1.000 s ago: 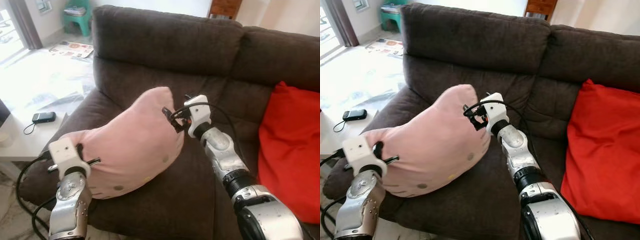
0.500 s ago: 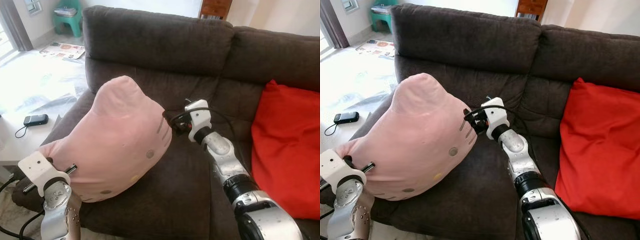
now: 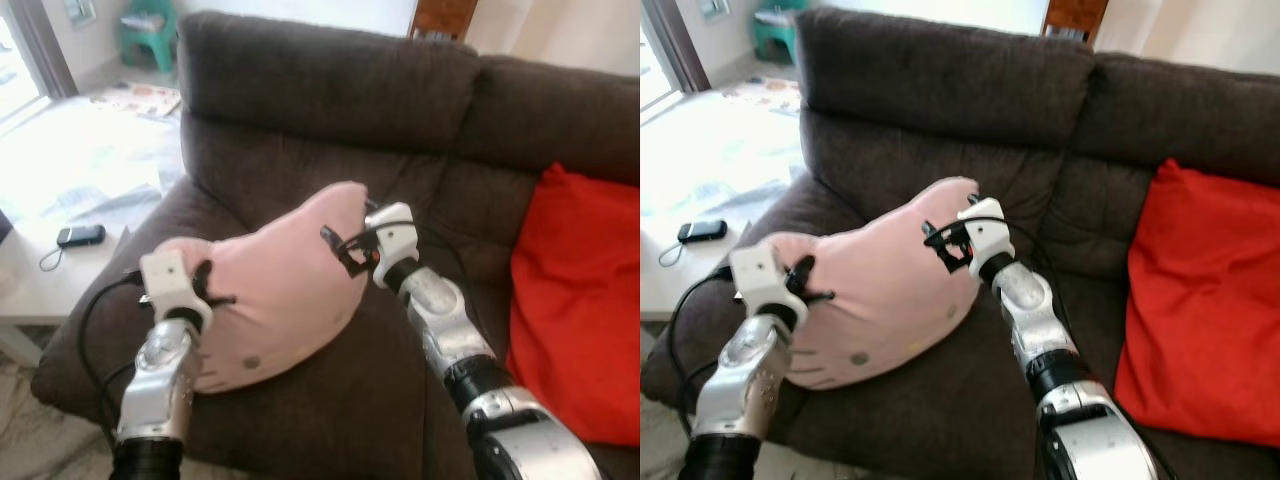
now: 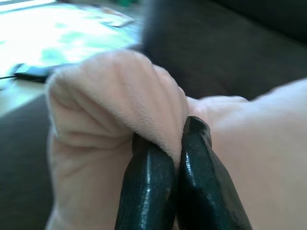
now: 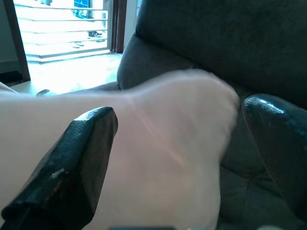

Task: Move the pillow to the sofa from floor

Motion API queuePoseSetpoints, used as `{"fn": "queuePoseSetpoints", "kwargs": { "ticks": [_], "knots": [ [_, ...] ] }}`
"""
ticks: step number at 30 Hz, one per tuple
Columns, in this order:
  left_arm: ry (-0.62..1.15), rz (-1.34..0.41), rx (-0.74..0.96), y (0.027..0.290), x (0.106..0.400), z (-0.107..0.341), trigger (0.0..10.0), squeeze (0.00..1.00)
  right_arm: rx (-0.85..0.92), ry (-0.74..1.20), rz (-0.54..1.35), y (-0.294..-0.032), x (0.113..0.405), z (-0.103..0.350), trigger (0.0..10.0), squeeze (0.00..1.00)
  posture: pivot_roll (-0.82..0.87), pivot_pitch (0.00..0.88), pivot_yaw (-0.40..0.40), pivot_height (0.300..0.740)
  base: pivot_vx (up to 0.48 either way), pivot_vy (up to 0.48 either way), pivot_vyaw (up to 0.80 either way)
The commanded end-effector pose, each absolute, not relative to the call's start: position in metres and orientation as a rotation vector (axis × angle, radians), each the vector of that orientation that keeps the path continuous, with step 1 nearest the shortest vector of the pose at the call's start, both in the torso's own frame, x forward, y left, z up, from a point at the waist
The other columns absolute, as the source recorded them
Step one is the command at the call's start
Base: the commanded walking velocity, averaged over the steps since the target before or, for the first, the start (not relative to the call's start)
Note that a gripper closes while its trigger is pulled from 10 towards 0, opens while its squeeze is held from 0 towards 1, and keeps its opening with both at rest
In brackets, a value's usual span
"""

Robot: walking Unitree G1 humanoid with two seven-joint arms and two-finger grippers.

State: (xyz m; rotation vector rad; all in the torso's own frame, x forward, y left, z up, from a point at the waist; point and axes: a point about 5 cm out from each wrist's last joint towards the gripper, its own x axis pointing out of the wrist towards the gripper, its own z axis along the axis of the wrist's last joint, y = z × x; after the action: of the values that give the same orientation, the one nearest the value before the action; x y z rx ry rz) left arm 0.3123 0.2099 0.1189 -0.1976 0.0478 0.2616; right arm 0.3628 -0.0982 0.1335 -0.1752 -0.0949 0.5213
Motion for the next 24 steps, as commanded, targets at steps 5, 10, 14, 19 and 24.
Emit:
{"fn": "queuePoseSetpoints", "kwargs": {
  "ticks": [5, 10, 14, 19, 24],
  "knots": [
    [-0.047, 0.669, -0.31, 0.27, 0.305, 0.129, 10.0, 0.0, -0.183, -0.101, 0.534, -0.096, 0.362, 0.136, 10.0, 0.0, 0.08, 0.049, -0.085, 0.74, 0.0, 0.0, 0.0],
    [-0.069, 0.823, -0.307, 0.282, 0.287, 0.124, 10.0, 0.0, -0.182, -0.104, 0.536, -0.096, 0.362, 0.137, 10.0, 0.0, 0.08, 0.049, -0.087, 0.74, 0.0, 0.0, 0.0],
    [-0.025, 0.685, -0.328, 0.261, 0.295, 0.116, 10.0, 0.0, -0.184, -0.1, 0.541, -0.095, 0.361, 0.136, 10.0, 0.0, 0.08, 0.05, -0.091, 0.74, 0.0, 0.0, 0.0],
    [-0.017, 0.37, -0.279, 0.223, 0.314, 0.12, 10.0, 0.0, -0.18, -0.101, 0.548, -0.092, 0.361, 0.136, 10.0, 0.0, 0.08, 0.054, -0.093, 0.74, 0.0, 0.0, 0.0],
    [0.009, 0.206, -0.216, 0.202, 0.319, 0.119, 10.0, 0.0, -0.176, -0.1, 0.548, -0.092, 0.361, 0.137, 10.0, 0.0, 0.08, 0.052, -0.091, 0.74, 0.0, 0.0, 0.0]
  ]
}}
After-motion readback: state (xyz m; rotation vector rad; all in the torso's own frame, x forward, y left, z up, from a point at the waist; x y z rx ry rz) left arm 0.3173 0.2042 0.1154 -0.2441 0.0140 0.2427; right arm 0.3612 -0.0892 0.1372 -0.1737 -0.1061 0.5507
